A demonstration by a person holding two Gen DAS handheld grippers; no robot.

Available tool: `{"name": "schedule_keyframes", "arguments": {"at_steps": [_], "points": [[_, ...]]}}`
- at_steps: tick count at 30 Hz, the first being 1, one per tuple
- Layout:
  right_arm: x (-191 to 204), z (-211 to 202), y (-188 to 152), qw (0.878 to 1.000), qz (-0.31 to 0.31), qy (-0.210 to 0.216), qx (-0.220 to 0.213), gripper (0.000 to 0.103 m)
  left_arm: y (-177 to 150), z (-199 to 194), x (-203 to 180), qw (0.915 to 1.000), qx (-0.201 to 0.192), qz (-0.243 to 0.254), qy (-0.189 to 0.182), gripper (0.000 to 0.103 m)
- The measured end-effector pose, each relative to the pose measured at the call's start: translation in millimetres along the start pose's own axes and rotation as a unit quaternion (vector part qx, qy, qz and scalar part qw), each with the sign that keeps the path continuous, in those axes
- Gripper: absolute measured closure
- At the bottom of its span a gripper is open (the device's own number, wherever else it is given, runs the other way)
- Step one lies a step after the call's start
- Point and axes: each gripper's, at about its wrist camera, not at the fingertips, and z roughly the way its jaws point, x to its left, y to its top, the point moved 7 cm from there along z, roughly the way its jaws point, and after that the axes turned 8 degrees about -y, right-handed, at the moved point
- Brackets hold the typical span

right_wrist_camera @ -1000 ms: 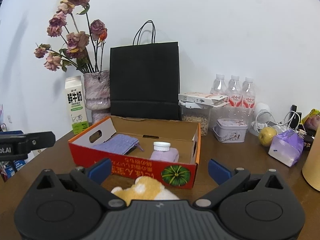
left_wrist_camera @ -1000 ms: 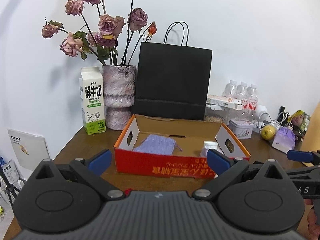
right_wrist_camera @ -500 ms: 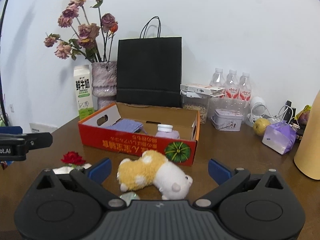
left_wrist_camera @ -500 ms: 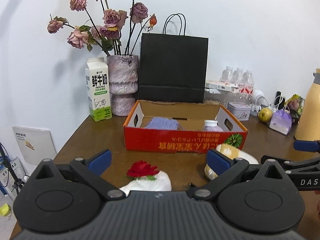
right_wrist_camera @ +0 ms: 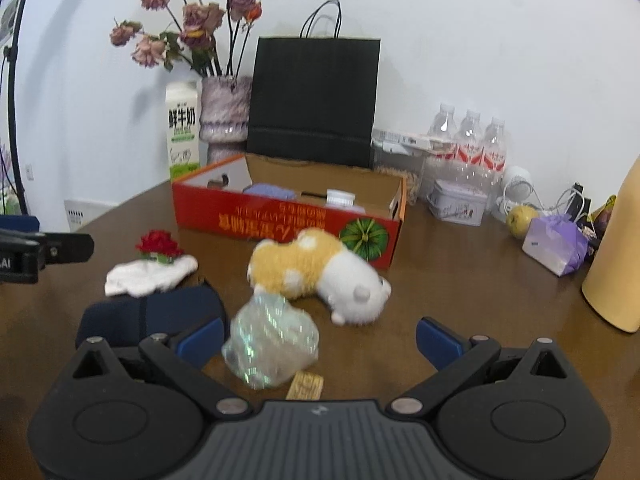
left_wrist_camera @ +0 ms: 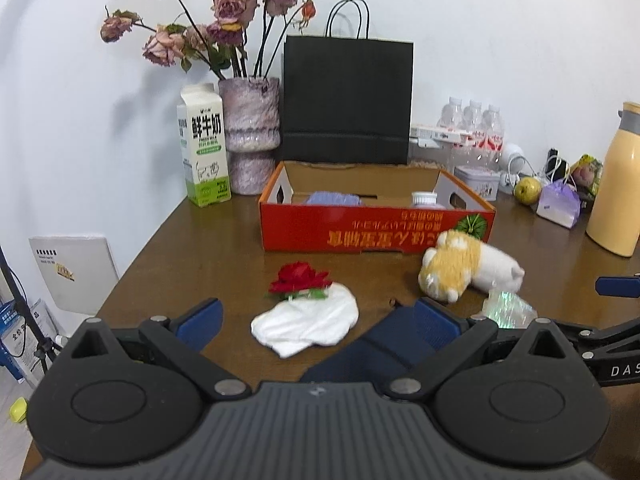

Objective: Organize objects
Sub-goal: 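Grasp the small wooden block with the right tool while the left tool grasps the dark blue case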

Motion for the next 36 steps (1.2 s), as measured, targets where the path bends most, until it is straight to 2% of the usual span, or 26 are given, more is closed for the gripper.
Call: {"name": "schedule_keyframes", "arguments": {"at_steps": [11,14,16,19,21,22,23,30,36], "points": [[-6.3,39.0,-40.5,0.996,0.008,-0.016,0.082,0.0,-24.4,11.7,4.8,0.9992,0.038,-0.001,-0.007,0.0],[-8.5,47.9,-42.4,0.996,0.025,-0.012,0.087,0.003,-26.7,16.5,5.2,0.999,0.044,-0.006,-0.007,0.0],[-10.2,52.4,-41.2,0.995,0.043,-0.005,0.085,0.009,-28.3,19.4,5.2,0.9988,0.048,-0.009,-0.006,0.0],[-7.0,52.5,-37.9,0.997,0.038,0.006,0.068,0.029,-29.4,23.2,5.4,0.9986,0.051,-0.012,-0.007,0.0],[-2.9,49.6,-36.5,0.998,0.03,0.02,0.057,0.057,-29.3,25.7,4.8,0.9985,0.052,-0.014,-0.009,0.0],[-0.8,47.9,-36.4,0.998,0.026,0.026,0.053,0.065,-29.3,26.6,4.3,0.9985,0.053,-0.014,-0.009,0.0],[0.3,46.9,-36.1,0.998,0.024,0.03,0.051,0.083,-29.3,27.6,3.7,0.9984,0.054,-0.013,-0.009,0.0],[-13.0,46.0,-36.0,0.998,0.044,0.016,0.049,0.083,-28.9,37.1,8.8,0.9981,0.058,-0.021,0.004,0.0],[-24.4,44.0,-36.1,0.998,0.053,-0.002,0.039,0.083,-25.5,53.7,26.1,0.9946,0.051,-0.059,0.068,0.0]]}}
